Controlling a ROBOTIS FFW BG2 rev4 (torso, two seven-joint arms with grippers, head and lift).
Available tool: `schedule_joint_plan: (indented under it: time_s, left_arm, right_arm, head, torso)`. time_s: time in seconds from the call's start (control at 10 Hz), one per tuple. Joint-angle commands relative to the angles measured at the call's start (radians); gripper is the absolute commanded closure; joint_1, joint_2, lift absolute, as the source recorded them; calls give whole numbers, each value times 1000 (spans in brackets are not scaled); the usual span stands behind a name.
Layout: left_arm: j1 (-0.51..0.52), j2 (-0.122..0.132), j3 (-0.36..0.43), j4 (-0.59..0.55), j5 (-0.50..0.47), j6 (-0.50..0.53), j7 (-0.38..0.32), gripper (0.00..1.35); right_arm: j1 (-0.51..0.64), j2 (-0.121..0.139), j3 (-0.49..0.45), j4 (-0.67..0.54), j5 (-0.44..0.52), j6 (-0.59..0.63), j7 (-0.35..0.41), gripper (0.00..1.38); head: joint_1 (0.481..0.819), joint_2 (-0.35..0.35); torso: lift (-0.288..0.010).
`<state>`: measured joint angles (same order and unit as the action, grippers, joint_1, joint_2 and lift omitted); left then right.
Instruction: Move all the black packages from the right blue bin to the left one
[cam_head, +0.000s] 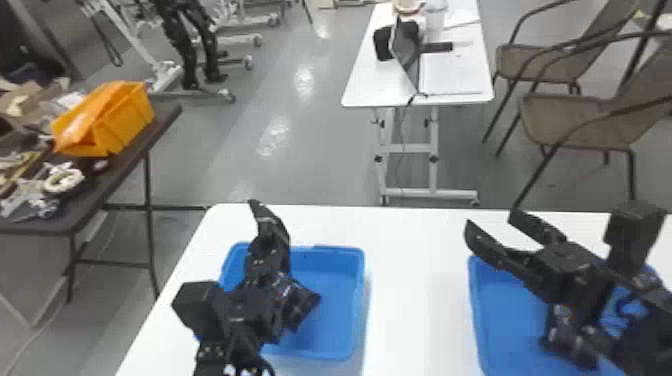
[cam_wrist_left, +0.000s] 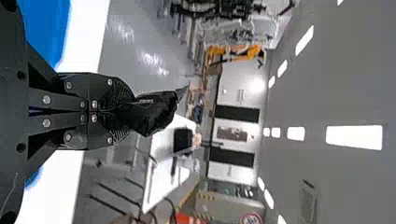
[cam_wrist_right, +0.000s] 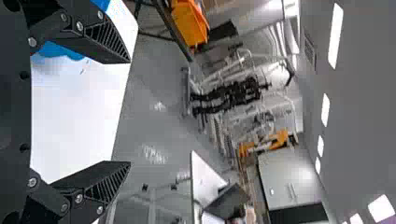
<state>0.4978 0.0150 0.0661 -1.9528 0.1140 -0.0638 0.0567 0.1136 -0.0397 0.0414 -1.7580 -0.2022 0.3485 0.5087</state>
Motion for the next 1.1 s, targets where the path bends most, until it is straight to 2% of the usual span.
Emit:
schedule_joint_plan:
  time_s: [0.0,0.1,0.2,0.3,0.4,0.5,0.6,0.9,1.0]
  left_arm:
    - [68,-18,34,17,-116,-10,17,1227]
    - [73,-18,43,21,-183,1,17,1084]
    - [74,-18,37,21,-169,19,11,642]
    - [71,3,21,21,-119,19,11,127]
    - [62,33,3,17,-77,2,14,-2]
    - [48,43,-14,14,-51,-27,18,142]
    - [33,39,-22,5,-24,-68,20,228]
    - [19,3,-9,-51,-11,-83,20,249]
    - [22,0,-6,-54,-5,-85,20,249]
  right_arm:
    - [106,40,-77,-72,53,-22,-13,219]
    - [146,38,-81,-103,60,-23,-47,219]
    - [163,38,-83,-115,73,-25,-53,225]
    - [179,38,-87,-127,81,-25,-65,225]
    - [195,38,-94,-144,76,-19,-82,225]
    - [213,38,-98,-172,76,-8,-111,223]
    - [236,40,-100,-195,75,-6,-145,219]
    - [340,41,-127,-264,75,50,-220,225]
    - [385,41,-130,-279,70,63,-283,225]
  head:
    - [695,218]
    - [695,207]
    - [695,200]
    - [695,194]
    - [695,189]
    - [695,175]
    - [695,157]
    - [695,118]
    - [695,108]
  torso:
    - [-42]
    - [-42]
    - [-42]
    - [-42]
    - [-42]
    - [-42]
    - [-42]
    - [-42]
    - [-42]
